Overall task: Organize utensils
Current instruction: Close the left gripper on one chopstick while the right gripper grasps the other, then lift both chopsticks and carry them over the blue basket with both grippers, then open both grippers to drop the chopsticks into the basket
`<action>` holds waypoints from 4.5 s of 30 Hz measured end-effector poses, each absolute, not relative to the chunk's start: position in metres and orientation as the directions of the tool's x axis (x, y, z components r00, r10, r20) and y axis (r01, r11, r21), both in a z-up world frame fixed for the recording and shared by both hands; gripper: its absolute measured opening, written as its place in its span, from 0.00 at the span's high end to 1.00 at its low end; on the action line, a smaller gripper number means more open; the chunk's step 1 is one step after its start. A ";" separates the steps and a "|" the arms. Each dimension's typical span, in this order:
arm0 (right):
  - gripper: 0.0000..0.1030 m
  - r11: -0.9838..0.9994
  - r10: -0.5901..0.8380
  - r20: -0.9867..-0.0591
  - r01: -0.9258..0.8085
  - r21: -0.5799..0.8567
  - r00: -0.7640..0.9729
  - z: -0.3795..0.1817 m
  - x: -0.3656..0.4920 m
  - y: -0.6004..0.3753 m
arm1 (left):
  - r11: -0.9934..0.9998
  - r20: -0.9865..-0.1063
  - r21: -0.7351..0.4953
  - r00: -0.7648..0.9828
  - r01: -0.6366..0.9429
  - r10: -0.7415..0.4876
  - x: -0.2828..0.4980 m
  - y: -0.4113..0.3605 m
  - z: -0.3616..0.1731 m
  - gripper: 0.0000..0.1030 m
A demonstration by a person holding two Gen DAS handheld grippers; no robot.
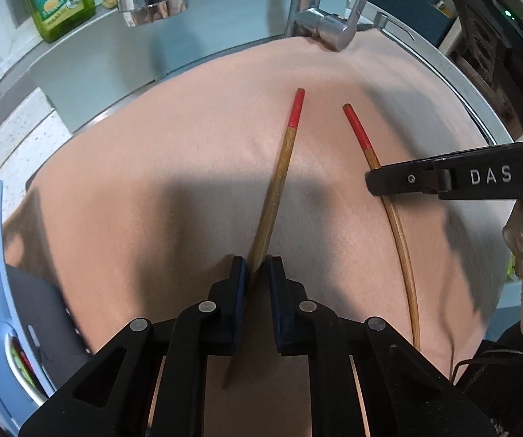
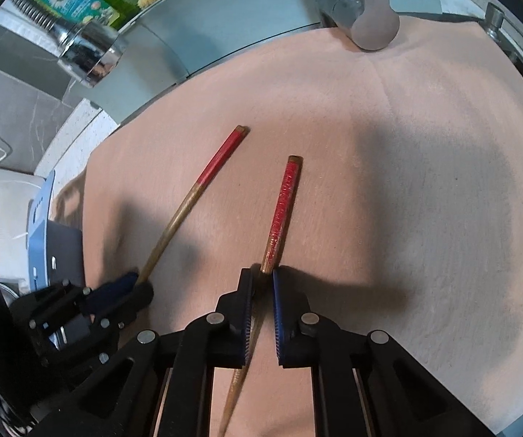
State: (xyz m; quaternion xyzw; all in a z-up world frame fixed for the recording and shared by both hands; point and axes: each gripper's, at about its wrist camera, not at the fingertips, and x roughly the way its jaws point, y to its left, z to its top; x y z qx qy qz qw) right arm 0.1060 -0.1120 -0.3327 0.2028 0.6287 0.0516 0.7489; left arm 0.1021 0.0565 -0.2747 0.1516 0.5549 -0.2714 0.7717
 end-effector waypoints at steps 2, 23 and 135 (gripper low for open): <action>0.91 0.910 0.340 -0.919 0.177 0.375 0.198 -0.334 0.106 -0.113 | 0.807 -0.941 -0.059 0.236 0.588 -0.241 0.104 0.053 -0.275 0.86; 0.92 0.891 0.384 -0.904 0.181 0.416 0.187 -0.337 0.107 -0.116 | 0.759 -0.950 -0.011 0.230 0.651 -0.211 0.143 -0.004 -0.275 0.92; 0.94 0.826 0.527 -0.849 -0.250 0.506 0.023 -0.313 0.128 0.210 | 0.992 -0.920 -0.123 0.374 0.007 -0.117 0.079 0.314 -0.250 0.95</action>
